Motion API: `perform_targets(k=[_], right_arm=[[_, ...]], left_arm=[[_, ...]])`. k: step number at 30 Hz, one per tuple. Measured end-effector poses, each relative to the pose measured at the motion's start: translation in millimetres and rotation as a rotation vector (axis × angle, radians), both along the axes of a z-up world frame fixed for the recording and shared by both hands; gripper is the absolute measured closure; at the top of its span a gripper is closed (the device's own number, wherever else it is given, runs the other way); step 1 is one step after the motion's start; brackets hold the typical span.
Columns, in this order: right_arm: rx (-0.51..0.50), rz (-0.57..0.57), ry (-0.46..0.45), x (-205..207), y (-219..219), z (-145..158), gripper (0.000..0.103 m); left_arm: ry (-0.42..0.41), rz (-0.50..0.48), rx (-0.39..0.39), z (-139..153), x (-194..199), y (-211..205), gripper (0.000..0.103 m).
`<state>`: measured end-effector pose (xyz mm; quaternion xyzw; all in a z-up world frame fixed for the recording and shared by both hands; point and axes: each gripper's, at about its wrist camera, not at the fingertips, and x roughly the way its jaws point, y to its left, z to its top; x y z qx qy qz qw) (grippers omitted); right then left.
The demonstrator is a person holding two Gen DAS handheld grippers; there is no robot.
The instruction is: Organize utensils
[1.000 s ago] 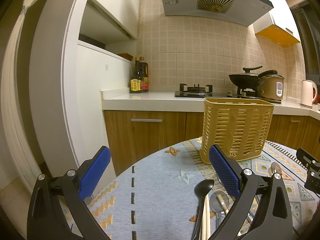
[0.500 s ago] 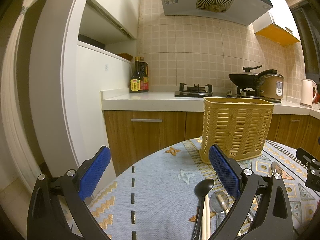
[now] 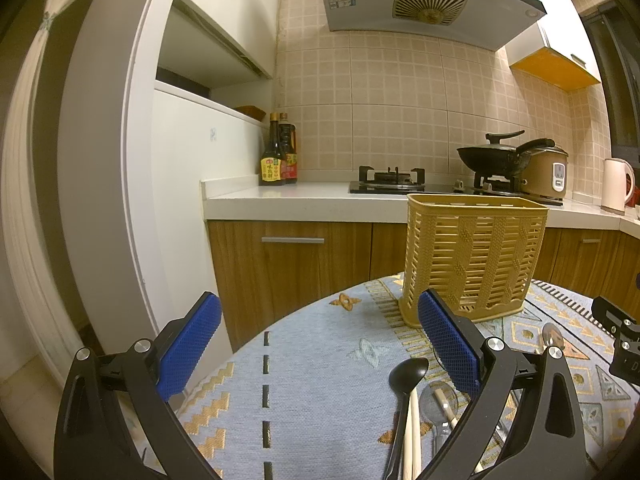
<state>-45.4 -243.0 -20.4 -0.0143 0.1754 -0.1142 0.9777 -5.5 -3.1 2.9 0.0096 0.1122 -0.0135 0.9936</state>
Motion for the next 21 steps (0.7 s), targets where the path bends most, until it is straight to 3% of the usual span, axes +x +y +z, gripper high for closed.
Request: perform_targets(k=[21], right_arm=[[-0.007, -0.003, 0.013, 4.1, 0.7, 0.4, 0.006]], left_arm=[[-0.001, 0.0, 0.0, -0.3, 0.4, 0.0, 0.007]])
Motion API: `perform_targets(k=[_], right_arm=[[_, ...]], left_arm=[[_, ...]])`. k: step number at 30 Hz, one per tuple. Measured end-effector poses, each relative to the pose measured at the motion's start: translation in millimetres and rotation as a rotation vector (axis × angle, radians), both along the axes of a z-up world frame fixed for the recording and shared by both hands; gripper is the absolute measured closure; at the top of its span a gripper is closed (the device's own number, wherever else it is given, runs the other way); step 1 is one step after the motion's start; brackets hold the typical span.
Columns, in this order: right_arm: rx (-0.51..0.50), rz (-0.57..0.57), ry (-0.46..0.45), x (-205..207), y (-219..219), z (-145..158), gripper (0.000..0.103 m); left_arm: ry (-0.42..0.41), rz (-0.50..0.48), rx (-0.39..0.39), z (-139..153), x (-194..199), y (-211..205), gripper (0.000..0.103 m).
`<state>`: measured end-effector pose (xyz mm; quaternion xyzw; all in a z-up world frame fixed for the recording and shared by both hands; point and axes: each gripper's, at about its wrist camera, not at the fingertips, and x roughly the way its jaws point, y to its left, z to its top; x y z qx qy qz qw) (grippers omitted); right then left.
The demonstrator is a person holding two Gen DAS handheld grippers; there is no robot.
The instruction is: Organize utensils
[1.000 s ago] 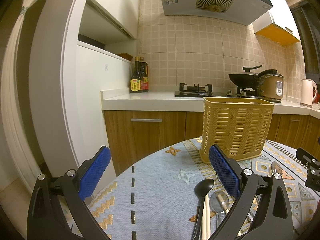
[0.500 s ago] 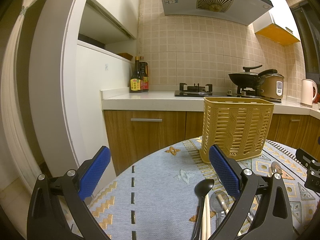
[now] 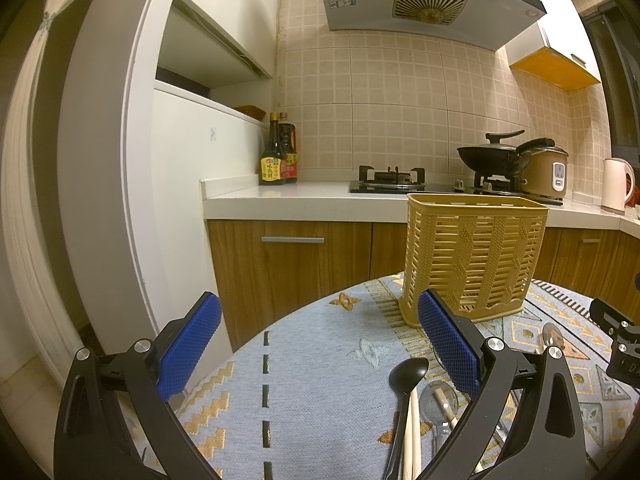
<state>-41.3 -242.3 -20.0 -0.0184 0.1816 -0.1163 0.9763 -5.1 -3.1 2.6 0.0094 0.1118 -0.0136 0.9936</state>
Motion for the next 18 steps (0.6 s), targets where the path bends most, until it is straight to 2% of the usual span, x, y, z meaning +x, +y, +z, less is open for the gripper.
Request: perform_targets(k=[10, 18], right_arm=[[-0.001, -0.003, 0.001, 0.6, 0.1, -0.1, 0.006], [-0.005, -0.055, 0.016, 2.8, -2.2, -1.8, 0.006]], left_arm=[[-0.001, 0.0, 0.0, 0.2, -0.3, -0.1, 0.007], [0.002, -0.003, 0.003, -3.4, 1.0, -2.0, 0.007]])
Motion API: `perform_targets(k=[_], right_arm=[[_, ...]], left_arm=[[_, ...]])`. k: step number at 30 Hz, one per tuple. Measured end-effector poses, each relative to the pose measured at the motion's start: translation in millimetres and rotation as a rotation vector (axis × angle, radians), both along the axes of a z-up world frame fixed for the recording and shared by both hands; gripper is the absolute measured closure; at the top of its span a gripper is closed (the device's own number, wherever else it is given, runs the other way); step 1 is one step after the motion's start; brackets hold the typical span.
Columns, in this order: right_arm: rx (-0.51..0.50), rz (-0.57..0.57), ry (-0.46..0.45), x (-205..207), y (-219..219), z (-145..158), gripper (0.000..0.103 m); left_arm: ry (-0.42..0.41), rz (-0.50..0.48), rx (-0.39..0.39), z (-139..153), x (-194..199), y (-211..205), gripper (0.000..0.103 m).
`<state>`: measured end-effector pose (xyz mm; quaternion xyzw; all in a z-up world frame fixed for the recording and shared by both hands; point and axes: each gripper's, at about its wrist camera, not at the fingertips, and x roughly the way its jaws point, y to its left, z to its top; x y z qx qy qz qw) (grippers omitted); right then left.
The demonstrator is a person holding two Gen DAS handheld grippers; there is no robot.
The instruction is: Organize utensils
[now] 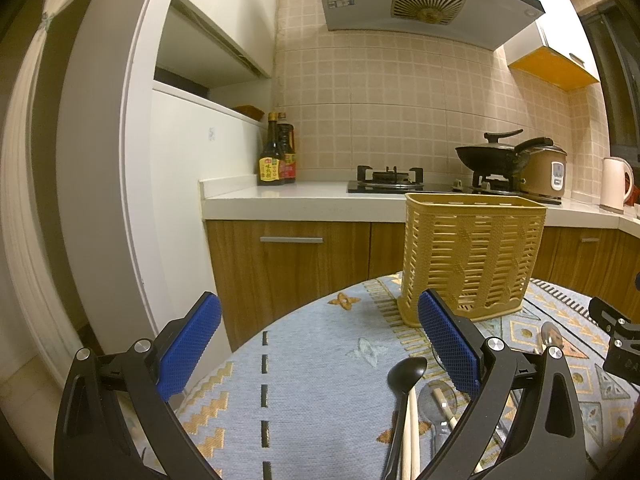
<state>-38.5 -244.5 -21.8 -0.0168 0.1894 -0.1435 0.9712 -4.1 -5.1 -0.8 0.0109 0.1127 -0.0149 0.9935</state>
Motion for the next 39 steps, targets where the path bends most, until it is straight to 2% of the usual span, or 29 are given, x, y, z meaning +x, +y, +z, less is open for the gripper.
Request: perform_targets(k=[5, 9, 14, 16, 17, 19, 23, 24, 27, 31, 32, 34, 35, 37, 39], right_arm=[[-0.024, -0.027, 0.04, 7, 2, -1, 0.006], [-0.01, -0.024, 0.112, 15, -5, -5, 0.006], [0.123, 0.016, 0.232, 24, -22, -9, 0.006], [0.165, 0.036, 0.297, 29, -28, -8, 0.008], [0.185, 0.052, 0.318, 32, -29, -8, 0.008], [0.225, 0.088, 0.362, 35, -32, -7, 0.017], [0.311, 0.16, 0.437, 42, -36, 0, 0.024], [0.335, 0.175, 0.454, 45, -37, 1, 0.027], [0.406, 0.226, 0.506, 55, -41, 4, 0.036], [0.512, 0.229, 0.609, 75, -54, 3, 0.045], [0.536, 0.227, 0.621, 78, -57, 1, 0.046], [0.597, 0.222, 0.66, 87, -65, -3, 0.057], [0.622, 0.223, 0.685, 94, -68, -6, 0.059], [0.63, 0.222, 0.715, 102, -68, -9, 0.059], [0.61, 0.215, 0.754, 110, -63, -13, 0.059]], left_arm=[[0.028, -0.011, -0.039, -1, 2, 9, 0.007], [0.187, -0.092, -0.094, 0, 20, 31, 0.008], [0.441, -0.258, -0.183, 9, 52, 52, 0.012], [0.52, -0.325, -0.182, 7, 61, 48, 0.015], [0.565, -0.369, -0.177, 5, 66, 42, 0.019], [0.675, -0.48, -0.165, -1, 78, 28, 0.025], [0.853, -0.613, -0.172, -22, 101, 1, 0.028], [0.883, -0.621, -0.17, -27, 106, -4, 0.03], [0.95, -0.582, -0.132, -44, 124, -17, 0.032], [0.987, -0.569, -0.106, -53, 135, -29, 0.034], [0.993, -0.563, -0.094, -52, 137, -31, 0.038], [1.016, -0.558, -0.054, -56, 141, -40, 0.043], [1.024, -0.56, -0.041, -59, 142, -45, 0.048], [1.02, -0.553, -0.003, -58, 140, -50, 0.051], [1.013, -0.539, 0.032, -59, 140, -56, 0.064]])
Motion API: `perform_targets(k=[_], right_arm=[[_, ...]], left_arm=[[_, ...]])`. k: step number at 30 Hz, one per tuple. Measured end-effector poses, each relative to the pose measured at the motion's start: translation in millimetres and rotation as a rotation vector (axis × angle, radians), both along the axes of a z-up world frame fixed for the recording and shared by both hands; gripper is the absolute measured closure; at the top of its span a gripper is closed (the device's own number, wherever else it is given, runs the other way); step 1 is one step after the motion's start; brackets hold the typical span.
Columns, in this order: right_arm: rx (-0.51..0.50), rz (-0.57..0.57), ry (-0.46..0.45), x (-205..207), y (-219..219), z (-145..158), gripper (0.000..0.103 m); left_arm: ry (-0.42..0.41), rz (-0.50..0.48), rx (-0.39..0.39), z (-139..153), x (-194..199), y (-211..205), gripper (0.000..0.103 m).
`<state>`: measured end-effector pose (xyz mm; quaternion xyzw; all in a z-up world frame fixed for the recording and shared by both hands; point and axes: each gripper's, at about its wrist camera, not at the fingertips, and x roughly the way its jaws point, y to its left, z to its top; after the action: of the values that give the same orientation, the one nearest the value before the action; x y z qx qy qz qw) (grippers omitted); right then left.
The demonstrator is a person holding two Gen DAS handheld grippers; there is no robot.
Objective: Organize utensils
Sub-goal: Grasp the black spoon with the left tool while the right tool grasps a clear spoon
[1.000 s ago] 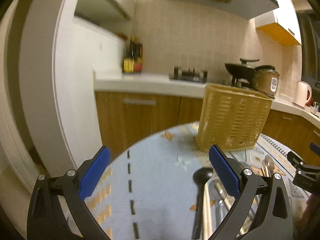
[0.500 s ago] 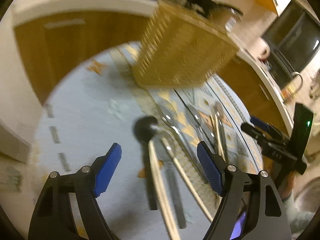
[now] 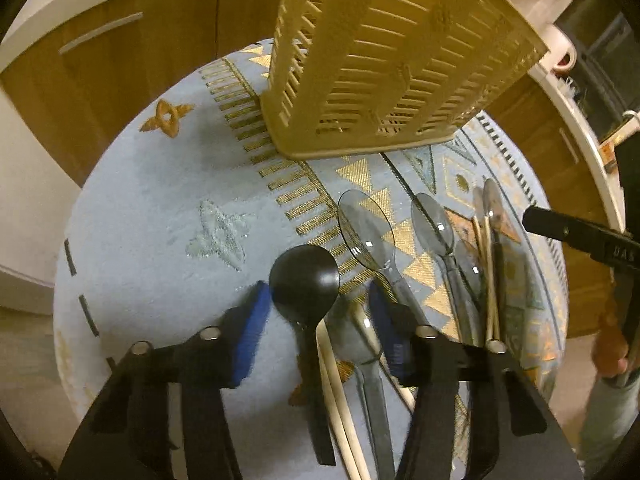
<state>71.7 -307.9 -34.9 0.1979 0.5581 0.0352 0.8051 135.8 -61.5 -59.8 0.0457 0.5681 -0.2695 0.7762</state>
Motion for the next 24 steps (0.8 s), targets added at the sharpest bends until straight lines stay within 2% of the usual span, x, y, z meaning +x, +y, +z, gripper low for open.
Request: perform_targets(k=[2, 5, 9, 12, 21, 24], right_arm=[[-0.008, 0.005, 0.031, 7, 3, -5, 0.059], [-0.067, -0.038, 0.059, 16, 2, -10, 0.059], [-0.026, -0.084, 0.105, 28, -5, -17, 0.059], [-0.034, -0.089, 0.134, 37, -1, -24, 0.059], [-0.252, -0.054, 0.163, 50, 33, -23, 0.059], [-0.29, -0.037, 0.166, 51, 41, -22, 0.068]], left_arm=[[-0.013, -0.001, 0.023, 2, 1, -3, 0.07], [-0.011, 0.004, 0.012, 2, 5, -2, 0.07], [-0.016, 0.008, 0.0, 3, 8, -3, 0.071], [-0.02, 0.011, -0.011, 4, 11, -1, 0.071], [-0.065, 0.011, -0.007, 10, 11, 1, 0.075], [-0.093, 0.018, 0.002, 12, 9, -1, 0.077]])
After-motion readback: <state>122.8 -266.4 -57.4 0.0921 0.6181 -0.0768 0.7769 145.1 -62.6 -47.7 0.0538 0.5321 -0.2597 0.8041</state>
